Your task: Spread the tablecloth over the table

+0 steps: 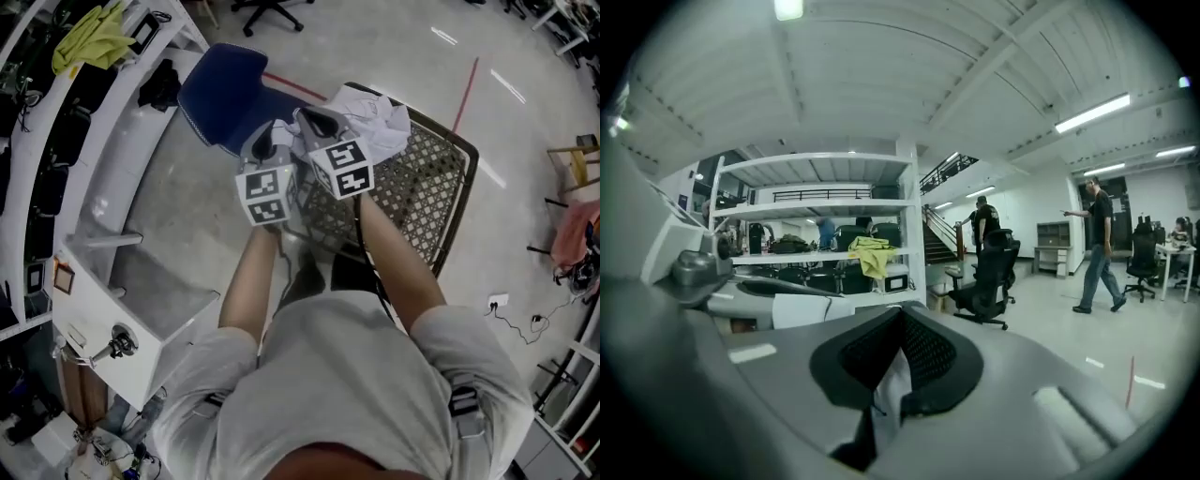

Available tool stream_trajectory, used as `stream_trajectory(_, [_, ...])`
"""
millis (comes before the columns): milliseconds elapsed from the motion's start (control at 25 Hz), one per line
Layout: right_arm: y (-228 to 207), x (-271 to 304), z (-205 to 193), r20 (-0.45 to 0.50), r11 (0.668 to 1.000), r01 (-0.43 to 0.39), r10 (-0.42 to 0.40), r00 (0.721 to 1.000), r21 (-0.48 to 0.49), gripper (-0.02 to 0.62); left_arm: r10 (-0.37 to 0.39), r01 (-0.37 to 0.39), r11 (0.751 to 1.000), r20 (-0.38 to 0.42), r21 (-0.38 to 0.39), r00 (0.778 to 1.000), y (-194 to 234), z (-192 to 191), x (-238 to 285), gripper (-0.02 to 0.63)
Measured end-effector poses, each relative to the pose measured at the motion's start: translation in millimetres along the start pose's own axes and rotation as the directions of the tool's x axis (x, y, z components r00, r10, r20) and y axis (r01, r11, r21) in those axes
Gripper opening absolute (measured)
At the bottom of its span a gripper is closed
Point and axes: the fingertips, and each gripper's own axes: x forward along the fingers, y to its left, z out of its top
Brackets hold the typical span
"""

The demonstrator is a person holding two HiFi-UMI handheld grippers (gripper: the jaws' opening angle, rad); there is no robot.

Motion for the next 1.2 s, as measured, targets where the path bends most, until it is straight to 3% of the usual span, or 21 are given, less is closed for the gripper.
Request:
stream_trajectory(160, [-20, 20, -38, -0.057, 0.996, -0.056, 0.06, 0.997, 0.075, 0.009, 0.039, -0.04, 0.999, -0.066, -0.012, 0.997, 0, -27, 34, 0.02])
stream_trajectory(280, [-74, 32, -62, -0.124, 0.994, -0.032, 0.045, 0.991, 0.104, 0.009, -0.005, 0.005, 1.0, -0.143, 0.0, 0.99, -26, -39, 94, 0.02])
stream_trajectory(360, [-146, 28, -41, -0.116, 0.994, 0.052, -0.04, 0.992, 0.101, 0.008, -0.053, 0.058, 0.998, -0.129, 0.034, 0.99, -55, -4, 148, 0.02])
stream_trajectory(440, [-258, -14, 37, 0.017, 0.972, 0.208, -0.211, 0.977, 0.113, 0.008, -0.104, 0.101, 0.99, 0.031, 0.101, 0.994, -97, 107, 193, 0.02])
stream_trajectory(480, [-319, -56, 93, 0.124, 0.945, 0.307, -0.32, 0.939, 0.114, 0.008, -0.145, 0.124, 0.982, 0.144, 0.145, 0.979, -124, 181, 204, 0.02])
stream_trajectory(520, [-373, -112, 152, 0.237, 0.903, 0.414, -0.43, 0.871, 0.117, 0.008, -0.199, 0.156, 0.971, 0.247, 0.183, 0.948, -153, 253, 205, 0.02])
stream_trajectory(560, [-417, -177, 207, 0.335, 0.846, 0.516, -0.528, 0.78, 0.134, 0.008, -0.256, 0.193, 0.959, 0.337, 0.209, 0.906, -180, 317, 197, 0.02])
stream_trajectory(640, [-464, -307, 286, 0.459, 0.725, 0.664, -0.661, 0.594, 0.185, 0.008, -0.324, 0.226, 0.942, 0.512, 0.246, 0.796, -214, 419, 155, 0.02])
stream_trajectory(680, [-471, -360, 309, 0.505, 0.679, 0.709, -0.687, 0.522, 0.191, 0.008, -0.325, 0.207, 0.943, 0.598, 0.259, 0.732, -221, 457, 127, 0.02])
stream_trajectory(760, [-472, -438, 329, 0.573, 0.605, 0.78, -0.7, 0.426, 0.159, 0.008, -0.292, 0.146, 0.955, 0.726, 0.259, 0.623, -223, 504, 82, 0.02])
stream_trajectory(800, [-470, -465, 328, 0.588, 0.568, 0.811, -0.706, 0.394, 0.137, 0.008, -0.277, 0.128, 0.96, 0.756, 0.251, 0.594, -221, 514, 70, 0.02])
stream_trajectory(840, [-466, -486, 324, 0.598, 0.532, 0.838, -0.712, 0.367, 0.12, 0.008, -0.266, 0.123, 0.963, 0.767, 0.24, 0.584, -218, 517, 65, 0.02])
stream_trajectory(920, [-444, -512, 317, 0.617, 0.481, 0.869, -0.721, 0.316, 0.117, 0.008, -0.254, 0.139, 0.967, 0.749, 0.215, 0.611, -202, 511, 63, 0.02])
stream_trajectory(960, [-428, -517, 313, 0.618, 0.48, 0.867, -0.724, 0.307, 0.132, 0.008, -0.249, 0.146, 0.968, 0.727, 0.202, 0.64, -189, 504, 63, 0.02])
stream_trajectory(1000, [-414, -514, 309, 0.606, 0.498, 0.856, -0.727, 0.323, 0.141, 0.008, -0.24, 0.149, 0.97, 0.701, 0.19, 0.672, -175, 493, 62, 0.02])
stream_trajectory(1040, [-402, -503, 301, 0.582, 0.527, 0.839, -0.727, 0.363, 0.136, 0.008, -0.228, 0.146, 0.973, 0.674, 0.178, 0.702, -162, 479, 61, 0.02])
stream_trajectory(1200, [-360, -399, 238, 0.419, 0.671, 0.741, -0.682, 0.6, 0.032, 0.008, -0.174, 0.093, 0.981, 0.561, 0.17, 0.81, -119, 381, 54, 0.02])
